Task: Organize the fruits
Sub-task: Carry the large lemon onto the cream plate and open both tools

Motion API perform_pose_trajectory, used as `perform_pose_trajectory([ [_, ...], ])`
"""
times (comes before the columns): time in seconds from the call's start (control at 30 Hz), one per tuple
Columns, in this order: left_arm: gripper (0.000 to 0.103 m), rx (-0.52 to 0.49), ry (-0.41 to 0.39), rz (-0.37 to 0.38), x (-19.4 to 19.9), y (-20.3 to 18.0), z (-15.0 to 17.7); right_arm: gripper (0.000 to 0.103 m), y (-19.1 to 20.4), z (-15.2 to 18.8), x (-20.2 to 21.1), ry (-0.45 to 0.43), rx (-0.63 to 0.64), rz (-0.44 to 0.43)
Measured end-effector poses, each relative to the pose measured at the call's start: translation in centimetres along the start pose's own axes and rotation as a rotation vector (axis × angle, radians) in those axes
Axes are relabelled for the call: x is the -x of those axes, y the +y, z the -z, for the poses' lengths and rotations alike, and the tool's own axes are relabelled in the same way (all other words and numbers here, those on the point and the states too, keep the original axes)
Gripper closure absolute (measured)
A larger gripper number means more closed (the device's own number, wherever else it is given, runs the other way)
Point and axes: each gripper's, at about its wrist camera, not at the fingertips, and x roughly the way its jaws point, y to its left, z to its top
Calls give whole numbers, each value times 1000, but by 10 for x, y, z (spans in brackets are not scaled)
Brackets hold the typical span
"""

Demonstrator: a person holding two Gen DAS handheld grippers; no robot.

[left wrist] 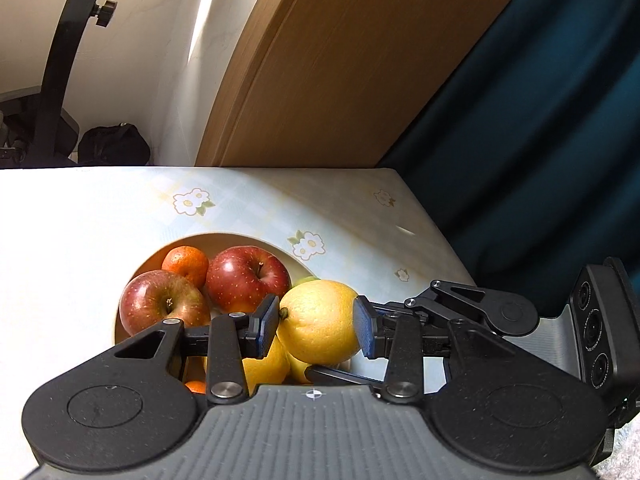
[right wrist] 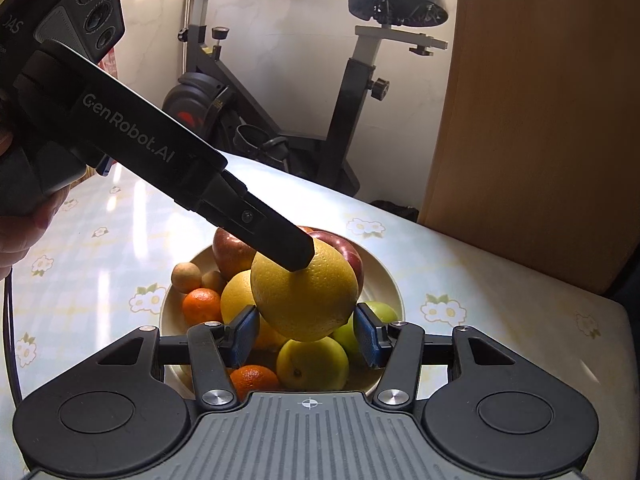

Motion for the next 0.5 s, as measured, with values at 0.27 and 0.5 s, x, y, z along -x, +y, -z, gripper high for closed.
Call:
perform_pose_trajectory([
  [0.27,61,12,12,0,-6,9,-2,54,-4,2,-10,16,0,0],
  [0.5,59,-18,-7,-50,-4,5,-1,51,-2,3,-9,19,-4,27],
])
